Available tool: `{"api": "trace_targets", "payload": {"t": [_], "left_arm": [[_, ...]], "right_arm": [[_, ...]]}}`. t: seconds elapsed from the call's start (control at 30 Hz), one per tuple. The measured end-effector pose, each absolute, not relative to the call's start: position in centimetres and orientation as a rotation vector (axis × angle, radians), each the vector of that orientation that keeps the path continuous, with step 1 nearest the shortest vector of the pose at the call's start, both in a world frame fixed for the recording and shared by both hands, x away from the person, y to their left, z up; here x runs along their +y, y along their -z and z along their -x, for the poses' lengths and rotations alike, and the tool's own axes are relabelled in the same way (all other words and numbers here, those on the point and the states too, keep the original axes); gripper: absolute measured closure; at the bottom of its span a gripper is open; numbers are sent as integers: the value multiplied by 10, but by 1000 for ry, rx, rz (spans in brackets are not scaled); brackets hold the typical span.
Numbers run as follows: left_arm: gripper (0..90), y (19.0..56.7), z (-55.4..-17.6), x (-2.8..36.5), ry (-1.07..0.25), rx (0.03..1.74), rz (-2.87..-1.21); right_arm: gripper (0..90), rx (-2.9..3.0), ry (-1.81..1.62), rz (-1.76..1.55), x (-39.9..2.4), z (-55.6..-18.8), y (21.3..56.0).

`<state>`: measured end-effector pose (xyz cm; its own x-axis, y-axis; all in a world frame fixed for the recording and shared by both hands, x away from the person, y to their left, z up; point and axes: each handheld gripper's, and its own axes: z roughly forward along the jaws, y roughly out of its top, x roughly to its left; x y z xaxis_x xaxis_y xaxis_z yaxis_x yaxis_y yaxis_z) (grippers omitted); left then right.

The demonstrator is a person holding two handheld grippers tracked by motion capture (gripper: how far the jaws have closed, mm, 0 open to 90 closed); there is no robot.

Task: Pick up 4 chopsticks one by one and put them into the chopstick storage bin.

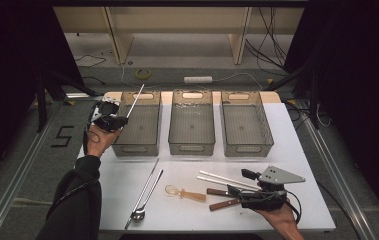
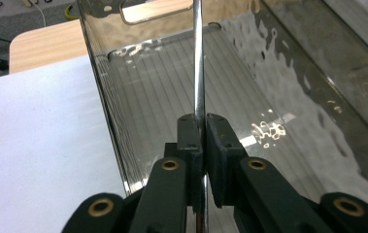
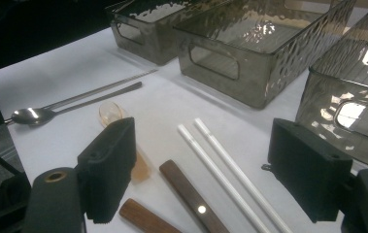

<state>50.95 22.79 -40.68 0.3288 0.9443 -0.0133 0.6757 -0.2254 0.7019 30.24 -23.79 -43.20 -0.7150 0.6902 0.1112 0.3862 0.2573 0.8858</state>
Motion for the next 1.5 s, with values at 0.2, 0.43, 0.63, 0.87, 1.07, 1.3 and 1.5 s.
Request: {"api": "trace_targets", "payload": {"t": [0.2,0.43,0.63,0.87,1.07,1.3,1.5], "left_arm": [[843,414,-512,229,-550,1446,-1988],[676,417,-515,228,-521,1487,-1959],[471,405,-505,226,-483,1456,-1963],[348,393,-476,216,-404,1408,-1992],[300,389,-452,205,-349,1381,-2085],[276,386,-431,197,-324,1375,-2181],[241,391,-412,187,-286,1355,-2272]], "right_arm": [[268,2237,-1441,-991,-238,-302,432],[268,2237,-1442,-990,-238,-302,432],[268,2237,-1441,-991,-238,-302,432],[268,2238,-1442,-989,-238,-302,432],[268,2248,-1442,-978,-237,-301,431],[268,2255,-1434,-975,-236,-300,431],[268,2252,-1430,-973,-237,-300,431]]}}
